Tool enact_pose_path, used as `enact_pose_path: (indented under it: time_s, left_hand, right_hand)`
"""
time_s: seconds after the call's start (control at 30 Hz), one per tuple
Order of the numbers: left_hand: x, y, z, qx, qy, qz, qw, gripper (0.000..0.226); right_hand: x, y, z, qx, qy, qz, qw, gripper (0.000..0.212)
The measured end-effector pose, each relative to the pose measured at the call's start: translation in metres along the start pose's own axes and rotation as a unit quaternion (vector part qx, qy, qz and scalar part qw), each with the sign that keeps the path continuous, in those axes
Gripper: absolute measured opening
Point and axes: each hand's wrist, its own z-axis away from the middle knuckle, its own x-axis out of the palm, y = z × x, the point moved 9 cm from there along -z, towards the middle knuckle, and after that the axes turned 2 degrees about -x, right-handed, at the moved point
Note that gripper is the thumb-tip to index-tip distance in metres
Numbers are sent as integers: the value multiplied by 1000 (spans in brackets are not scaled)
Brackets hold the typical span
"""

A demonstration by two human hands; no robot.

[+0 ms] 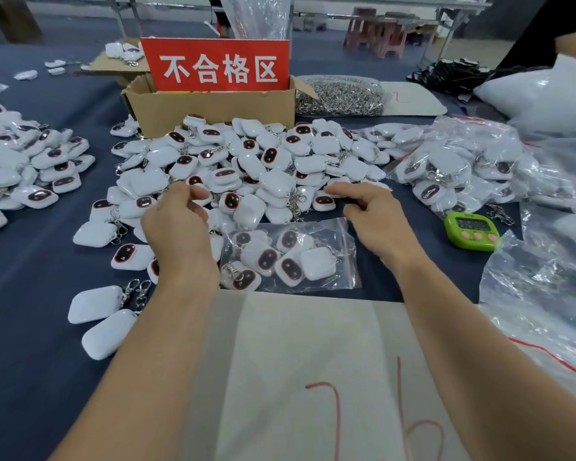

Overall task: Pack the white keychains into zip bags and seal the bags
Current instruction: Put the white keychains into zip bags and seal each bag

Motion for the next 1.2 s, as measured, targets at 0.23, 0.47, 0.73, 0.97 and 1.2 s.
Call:
enact_pose_path:
  time_s: [0.23,0.47,0.73,0.97,1.2]
  left_hand:
    - [51,-6,26,184,-189,-439,859,9]
    - [55,-13,31,181,-230,-547,784,16]
    - [64,-9,41,236,-249,-535,772,22]
    - [62,-12,39,238,-219,-528,785,23]
    - [65,-6,46,270,-198,-495,802,23]
  right_hand:
    - [15,-4,-7,-42,-59,177,982,49]
    - [-3,1,-4,-24,38,147,988,22]
    - [12,-14,-3,-80,-25,217,973,32]
    - [2,-6,3,-42,10,169,985,16]
    - [10,-15,17,-44,-18,171,984,34]
